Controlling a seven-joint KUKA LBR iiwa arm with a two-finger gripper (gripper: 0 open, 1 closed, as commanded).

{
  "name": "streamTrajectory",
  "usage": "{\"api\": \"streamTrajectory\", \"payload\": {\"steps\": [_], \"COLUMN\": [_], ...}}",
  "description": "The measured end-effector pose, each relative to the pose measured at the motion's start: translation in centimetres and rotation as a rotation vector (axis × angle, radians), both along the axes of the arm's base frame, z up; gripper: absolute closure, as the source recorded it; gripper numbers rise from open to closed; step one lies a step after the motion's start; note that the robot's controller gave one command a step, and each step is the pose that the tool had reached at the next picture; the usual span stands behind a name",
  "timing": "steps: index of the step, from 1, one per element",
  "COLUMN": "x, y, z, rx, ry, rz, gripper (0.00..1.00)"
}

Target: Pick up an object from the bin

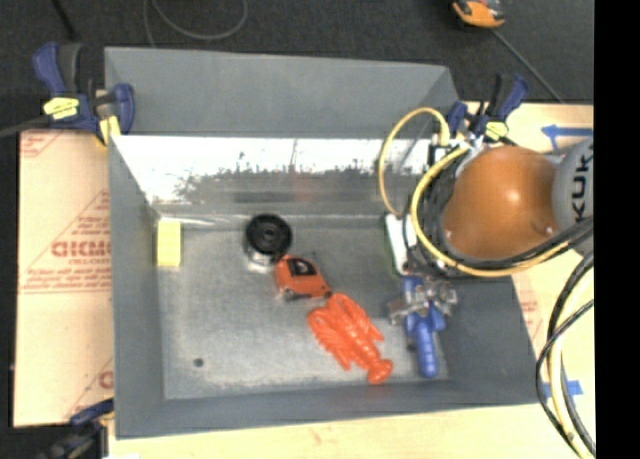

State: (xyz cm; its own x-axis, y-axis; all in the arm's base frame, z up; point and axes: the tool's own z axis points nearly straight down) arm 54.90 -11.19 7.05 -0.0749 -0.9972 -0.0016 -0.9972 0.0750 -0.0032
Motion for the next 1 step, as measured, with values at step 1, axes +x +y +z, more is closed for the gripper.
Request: {"api": "streamTrajectory", "payload": {"steps": [1], "x": [0.00], "y": [0.00], "z": [0.00], "rx": [0.000], "ry": [0.000], "rz": [0.000], "gripper": [1.00]}}
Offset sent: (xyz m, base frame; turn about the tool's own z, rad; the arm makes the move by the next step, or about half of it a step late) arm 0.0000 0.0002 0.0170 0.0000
